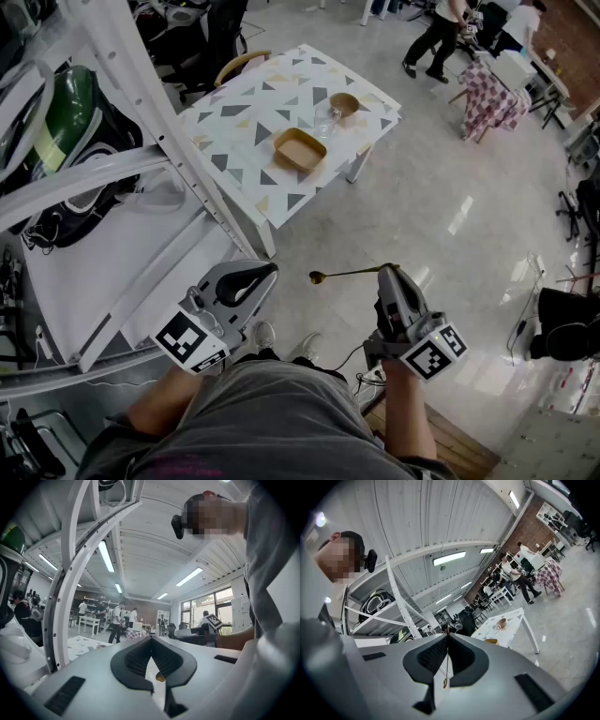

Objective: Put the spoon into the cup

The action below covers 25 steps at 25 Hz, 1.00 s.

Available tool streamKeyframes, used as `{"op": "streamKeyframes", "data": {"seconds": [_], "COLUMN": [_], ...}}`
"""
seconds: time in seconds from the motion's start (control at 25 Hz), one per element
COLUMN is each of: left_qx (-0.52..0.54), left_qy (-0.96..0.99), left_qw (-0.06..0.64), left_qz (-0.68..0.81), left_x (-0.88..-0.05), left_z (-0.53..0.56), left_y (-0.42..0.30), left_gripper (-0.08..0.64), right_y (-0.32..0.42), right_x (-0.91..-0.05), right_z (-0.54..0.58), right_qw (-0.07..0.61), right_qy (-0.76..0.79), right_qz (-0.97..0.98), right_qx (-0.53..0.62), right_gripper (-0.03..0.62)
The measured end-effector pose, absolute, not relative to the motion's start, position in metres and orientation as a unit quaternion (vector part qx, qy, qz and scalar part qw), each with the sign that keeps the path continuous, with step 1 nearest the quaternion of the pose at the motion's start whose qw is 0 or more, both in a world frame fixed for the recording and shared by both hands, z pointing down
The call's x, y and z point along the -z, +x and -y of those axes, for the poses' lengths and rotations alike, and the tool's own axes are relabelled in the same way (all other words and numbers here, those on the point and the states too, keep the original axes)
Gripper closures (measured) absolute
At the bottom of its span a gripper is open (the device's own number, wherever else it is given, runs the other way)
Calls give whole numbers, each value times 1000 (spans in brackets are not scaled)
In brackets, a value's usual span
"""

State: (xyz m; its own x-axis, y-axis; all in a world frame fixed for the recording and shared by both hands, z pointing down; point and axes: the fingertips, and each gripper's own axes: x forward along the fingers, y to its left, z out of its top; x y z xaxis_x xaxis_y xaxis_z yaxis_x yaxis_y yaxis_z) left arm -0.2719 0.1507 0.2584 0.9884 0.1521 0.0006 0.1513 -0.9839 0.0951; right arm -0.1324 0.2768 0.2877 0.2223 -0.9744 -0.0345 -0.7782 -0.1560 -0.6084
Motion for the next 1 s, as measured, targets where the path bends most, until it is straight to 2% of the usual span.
{"op": "streamKeyframes", "data": {"seconds": [1.0], "left_qx": [-19], "left_qy": [998], "left_qw": [43], "left_qz": [-32], "left_x": [-274], "left_z": [-213], "left_y": [-237], "left_gripper": [545], "right_y": [-88], "right_x": [-300], "right_z": [-337], "right_qw": [259], "right_qy": [-714], "right_qz": [-620], "right_qx": [196], "right_gripper": [569]}}
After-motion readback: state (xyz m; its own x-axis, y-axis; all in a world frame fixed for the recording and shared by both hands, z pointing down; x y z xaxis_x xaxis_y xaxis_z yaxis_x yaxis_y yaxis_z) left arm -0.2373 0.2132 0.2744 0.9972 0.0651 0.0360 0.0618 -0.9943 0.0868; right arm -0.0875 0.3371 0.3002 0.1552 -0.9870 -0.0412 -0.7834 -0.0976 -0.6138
